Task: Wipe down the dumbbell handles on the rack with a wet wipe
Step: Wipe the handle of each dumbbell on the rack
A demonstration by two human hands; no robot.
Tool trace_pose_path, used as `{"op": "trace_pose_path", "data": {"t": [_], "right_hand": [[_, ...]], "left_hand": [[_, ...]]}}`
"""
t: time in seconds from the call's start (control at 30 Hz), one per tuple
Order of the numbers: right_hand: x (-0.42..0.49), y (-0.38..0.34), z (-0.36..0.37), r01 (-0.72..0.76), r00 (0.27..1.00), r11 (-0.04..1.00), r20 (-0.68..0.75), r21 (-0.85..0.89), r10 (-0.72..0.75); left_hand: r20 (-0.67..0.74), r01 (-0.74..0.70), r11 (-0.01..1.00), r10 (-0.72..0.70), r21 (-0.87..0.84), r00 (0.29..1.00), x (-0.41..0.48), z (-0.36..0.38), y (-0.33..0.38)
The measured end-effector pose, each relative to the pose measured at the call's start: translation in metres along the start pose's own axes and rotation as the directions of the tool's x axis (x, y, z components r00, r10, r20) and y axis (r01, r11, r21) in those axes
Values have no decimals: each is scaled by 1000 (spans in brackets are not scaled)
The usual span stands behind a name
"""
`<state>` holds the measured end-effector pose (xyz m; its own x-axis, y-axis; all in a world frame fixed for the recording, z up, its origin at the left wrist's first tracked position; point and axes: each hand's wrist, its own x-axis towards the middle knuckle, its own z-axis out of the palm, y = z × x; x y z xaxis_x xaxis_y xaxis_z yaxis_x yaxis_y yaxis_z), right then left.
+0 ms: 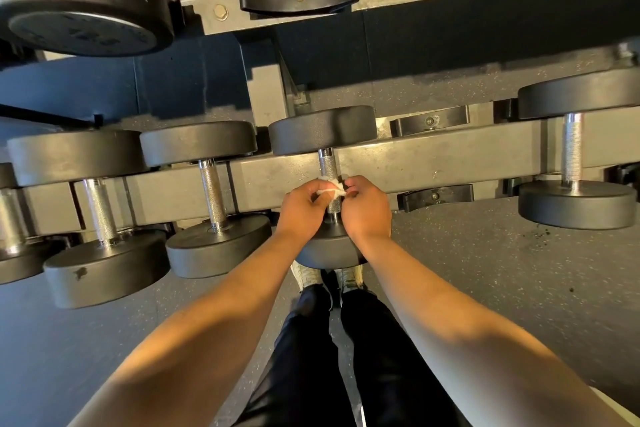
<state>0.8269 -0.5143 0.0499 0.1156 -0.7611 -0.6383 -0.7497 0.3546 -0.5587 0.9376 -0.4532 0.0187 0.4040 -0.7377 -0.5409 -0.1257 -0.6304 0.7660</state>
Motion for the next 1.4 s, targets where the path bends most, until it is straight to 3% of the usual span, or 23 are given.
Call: {"op": "trace_pose_path", "data": {"t": [0.2,0.33,0.47,0.6,0.7,0.83,0.93,1.0,1.17,1.3,1.4], "right_hand": [[1,3,1,-31,1000,999,2,33,31],[-4,5,1,-30,999,998,-13,-62,30],[-8,16,0,-96,995,995,-4,-30,96],[-8,16,0,-33,999,996,-16,-83,32],[-7,15,1,23,999,991,-24,-129,-26],[-4,20,2,10,1000,997,-25,-73,-12],[-3,20,3,6,999,997,-44,-80,-10],[-3,21,4,0,998,997,-56,-83,-5],[-3,19,4,-24,997,997,-71,-78,19],[-4,18,2,-12,998,996,-58,-91,7],[-7,15,0,-1,999,994,-46,-110,-4]], "left_hand": [[175,131,985,-149,111,973,-11,-2,-8],[293,207,971,-233,119,927,-5,-6,0],[253,203,958,-251,202,934,-8,-7,1],[197,123,951,-184,285,963,-13,-8,-1],[94,147,975,-164,169,982,-13,-5,-1],[-7,284,955,-285,-89,958,4,0,7],[5,385,863,-406,-327,914,25,10,8],[88,475,775,-486,-417,870,32,15,11],[223,567,803,-528,-183,819,34,11,7],[180,434,875,-472,215,863,27,6,11],[168,398,885,-442,240,881,17,6,19]]}}
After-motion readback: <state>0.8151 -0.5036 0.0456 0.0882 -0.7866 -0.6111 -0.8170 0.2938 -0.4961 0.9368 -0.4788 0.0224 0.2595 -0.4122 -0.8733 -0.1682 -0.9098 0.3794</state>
